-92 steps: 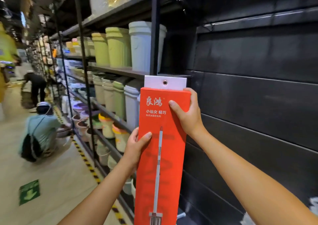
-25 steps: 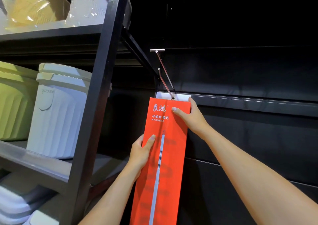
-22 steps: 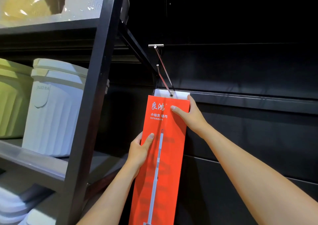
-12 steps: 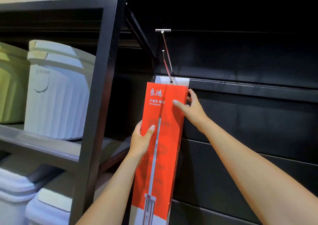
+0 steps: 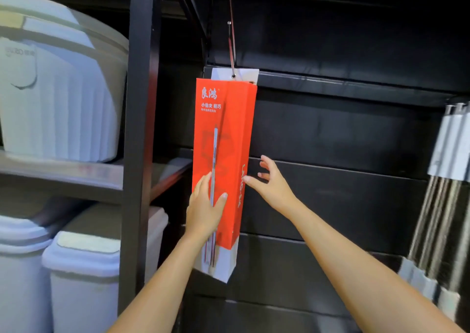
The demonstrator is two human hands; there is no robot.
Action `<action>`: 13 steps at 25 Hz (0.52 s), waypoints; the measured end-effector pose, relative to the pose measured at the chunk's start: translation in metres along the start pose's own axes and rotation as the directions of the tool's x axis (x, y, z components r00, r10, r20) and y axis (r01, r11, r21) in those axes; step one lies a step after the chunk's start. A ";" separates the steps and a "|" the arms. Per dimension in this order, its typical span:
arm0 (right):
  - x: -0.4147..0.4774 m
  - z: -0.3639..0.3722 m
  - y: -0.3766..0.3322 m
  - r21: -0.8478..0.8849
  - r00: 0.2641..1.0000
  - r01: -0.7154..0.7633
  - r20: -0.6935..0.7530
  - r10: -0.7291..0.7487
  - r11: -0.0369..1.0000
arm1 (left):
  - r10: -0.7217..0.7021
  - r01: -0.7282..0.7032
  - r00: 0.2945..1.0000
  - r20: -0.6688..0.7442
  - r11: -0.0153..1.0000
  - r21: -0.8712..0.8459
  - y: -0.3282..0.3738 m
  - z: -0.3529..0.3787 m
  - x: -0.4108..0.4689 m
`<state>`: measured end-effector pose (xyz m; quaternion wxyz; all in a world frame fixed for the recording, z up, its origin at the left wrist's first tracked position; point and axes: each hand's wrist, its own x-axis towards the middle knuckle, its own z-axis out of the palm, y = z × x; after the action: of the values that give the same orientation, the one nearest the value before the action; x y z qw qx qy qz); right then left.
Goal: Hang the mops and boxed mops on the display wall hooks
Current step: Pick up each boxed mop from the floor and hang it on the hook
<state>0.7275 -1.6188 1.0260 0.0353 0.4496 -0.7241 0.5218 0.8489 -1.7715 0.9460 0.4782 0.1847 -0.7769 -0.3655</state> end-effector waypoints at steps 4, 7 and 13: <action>-0.083 -0.008 0.051 -0.090 0.996 -0.080 0.025 0.082 0.993 | 0.029 -0.051 0.989 0.142 0.987 0.152 -0.009 0.012 -0.067; -0.158 -0.028 0.093 -0.148 0.986 -0.157 0.027 0.162 0.977 | 0.028 -0.088 0.968 0.251 0.969 0.230 -0.011 0.034 -0.124; -0.331 -0.118 0.163 -0.309 0.941 -0.327 -0.021 0.337 0.893 | 0.053 -0.245 0.860 0.508 0.916 0.318 0.026 0.117 -0.261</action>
<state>0.7623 -1.3141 0.7895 0.0036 0.3169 -0.8631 0.3932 0.8719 -1.5423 0.7743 0.2495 0.1116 -0.9393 -0.2074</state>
